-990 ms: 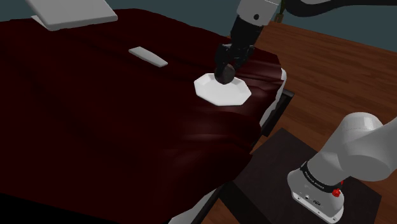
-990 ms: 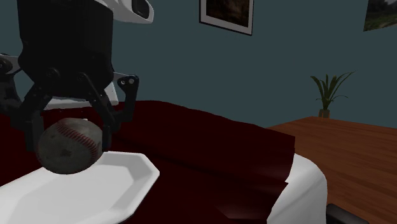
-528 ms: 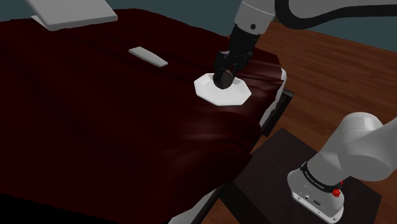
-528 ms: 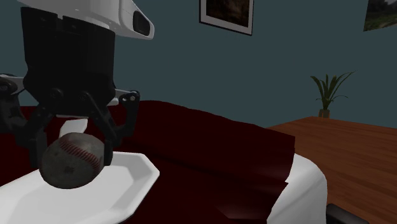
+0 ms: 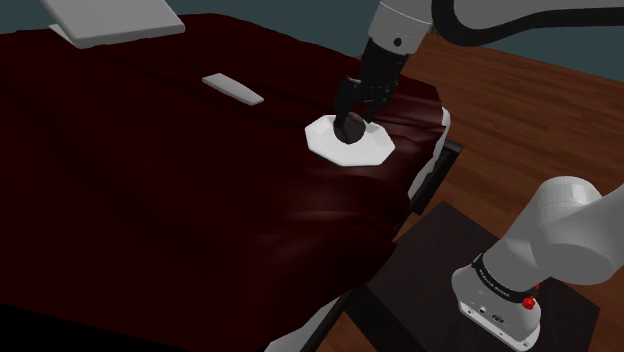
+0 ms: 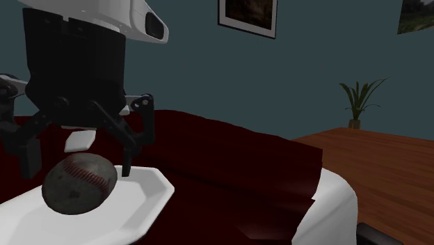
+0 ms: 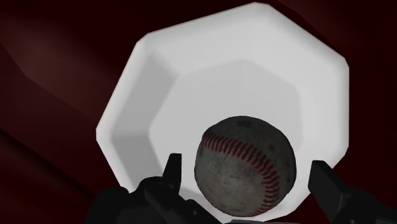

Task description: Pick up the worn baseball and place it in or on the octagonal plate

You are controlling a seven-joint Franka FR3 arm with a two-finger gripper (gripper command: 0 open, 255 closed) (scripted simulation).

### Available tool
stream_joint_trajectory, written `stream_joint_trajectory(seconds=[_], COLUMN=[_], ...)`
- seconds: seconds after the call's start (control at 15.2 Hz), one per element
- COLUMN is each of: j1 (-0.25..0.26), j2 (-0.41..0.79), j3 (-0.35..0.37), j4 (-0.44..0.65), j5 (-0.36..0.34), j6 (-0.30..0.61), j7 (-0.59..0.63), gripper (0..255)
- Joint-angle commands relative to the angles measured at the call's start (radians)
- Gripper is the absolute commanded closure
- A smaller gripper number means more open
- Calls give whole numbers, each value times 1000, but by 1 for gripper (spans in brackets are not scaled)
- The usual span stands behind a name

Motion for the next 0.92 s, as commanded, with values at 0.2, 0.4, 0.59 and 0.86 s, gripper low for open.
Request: stream_joint_trajectory(seconds=[0.2, 0.4, 0.59, 0.86], j1=[-2, -4, -4, -4], j2=[-11, -16, -16, -16], j3=[-8, -15, -15, -15], j4=[57, 112, 112, 112], j5=[-4, -8, -8, -8], j6=[-68, -128, -128, -128], j7=[1, 2, 2, 2], gripper=[0, 0, 0, 0])
